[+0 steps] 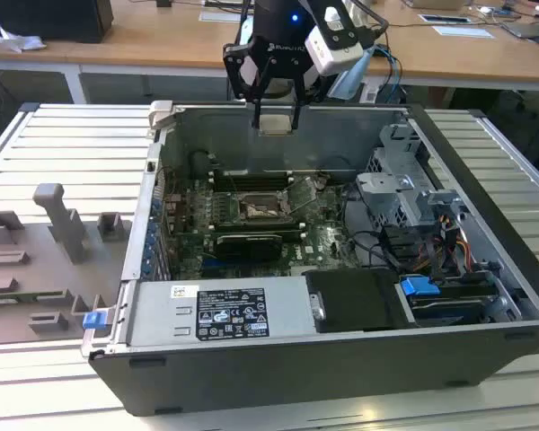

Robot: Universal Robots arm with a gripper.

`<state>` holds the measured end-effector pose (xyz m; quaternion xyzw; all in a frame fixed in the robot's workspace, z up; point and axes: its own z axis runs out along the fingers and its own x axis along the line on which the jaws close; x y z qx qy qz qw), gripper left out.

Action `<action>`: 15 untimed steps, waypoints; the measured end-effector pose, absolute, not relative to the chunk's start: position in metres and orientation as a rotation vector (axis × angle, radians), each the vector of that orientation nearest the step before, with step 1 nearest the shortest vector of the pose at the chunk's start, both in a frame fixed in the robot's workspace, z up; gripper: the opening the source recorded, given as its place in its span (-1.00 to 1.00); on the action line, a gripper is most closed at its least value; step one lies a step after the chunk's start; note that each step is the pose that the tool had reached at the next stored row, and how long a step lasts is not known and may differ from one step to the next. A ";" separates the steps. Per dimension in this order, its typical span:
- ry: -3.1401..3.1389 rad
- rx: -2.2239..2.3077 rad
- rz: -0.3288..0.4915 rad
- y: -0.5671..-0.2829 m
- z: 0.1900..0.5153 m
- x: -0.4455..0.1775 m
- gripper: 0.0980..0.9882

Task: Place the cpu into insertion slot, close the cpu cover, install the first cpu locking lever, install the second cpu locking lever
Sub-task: 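Place the cpu into insertion slot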

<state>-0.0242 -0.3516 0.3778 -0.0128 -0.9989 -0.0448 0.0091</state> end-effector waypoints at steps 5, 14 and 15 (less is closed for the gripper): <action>-3.120 -0.067 -0.140 -0.352 0.378 -0.025 -0.01; -3.120 -0.107 -0.140 -0.352 0.377 -0.025 -0.01; -3.120 -0.113 -0.140 -0.352 0.377 -0.025 -0.01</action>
